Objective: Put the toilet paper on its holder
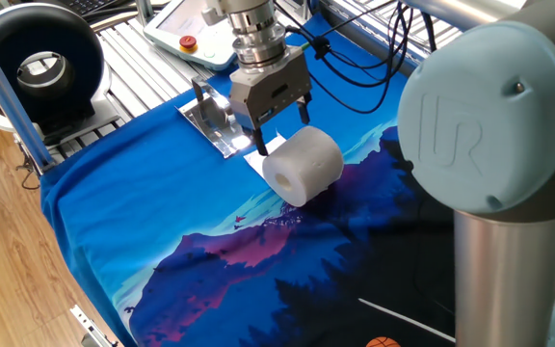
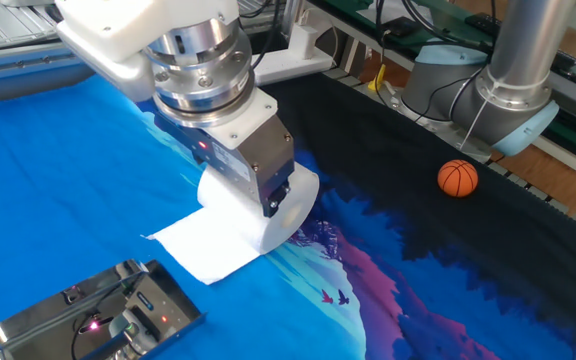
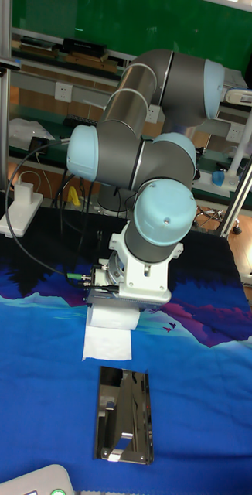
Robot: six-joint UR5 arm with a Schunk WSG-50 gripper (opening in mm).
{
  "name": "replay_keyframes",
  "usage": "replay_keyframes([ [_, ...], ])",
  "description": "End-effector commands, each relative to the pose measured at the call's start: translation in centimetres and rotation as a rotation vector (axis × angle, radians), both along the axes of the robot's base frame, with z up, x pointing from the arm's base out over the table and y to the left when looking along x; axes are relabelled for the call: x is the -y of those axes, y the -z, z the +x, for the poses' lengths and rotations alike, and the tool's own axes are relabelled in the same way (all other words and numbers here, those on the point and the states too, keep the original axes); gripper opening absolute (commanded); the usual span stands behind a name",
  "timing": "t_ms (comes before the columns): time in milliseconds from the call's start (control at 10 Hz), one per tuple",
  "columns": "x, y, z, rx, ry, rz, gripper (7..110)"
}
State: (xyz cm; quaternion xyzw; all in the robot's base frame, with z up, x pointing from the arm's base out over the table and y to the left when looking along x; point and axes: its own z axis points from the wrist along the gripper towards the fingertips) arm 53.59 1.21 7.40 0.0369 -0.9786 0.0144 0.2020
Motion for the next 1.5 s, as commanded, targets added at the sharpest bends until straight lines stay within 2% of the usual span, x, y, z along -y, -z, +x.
replay_keyframes([
  [0, -0.13, -0.02, -0.04, -0.004, 0.001, 0.012, 110],
  [600, -0.81, 0.0, -0.41, -0.017, 0.014, 0.028, 110],
  [700, -0.49, 0.2, -0.51, -0.017, 0.011, 0.03, 88],
  [1100, -0.4, -0.27, -0.69, -0.02, 0.014, 0.043, 88],
  [1400, -0.33, 0.11, -0.63, -0.022, 0.011, 0.046, 88],
])
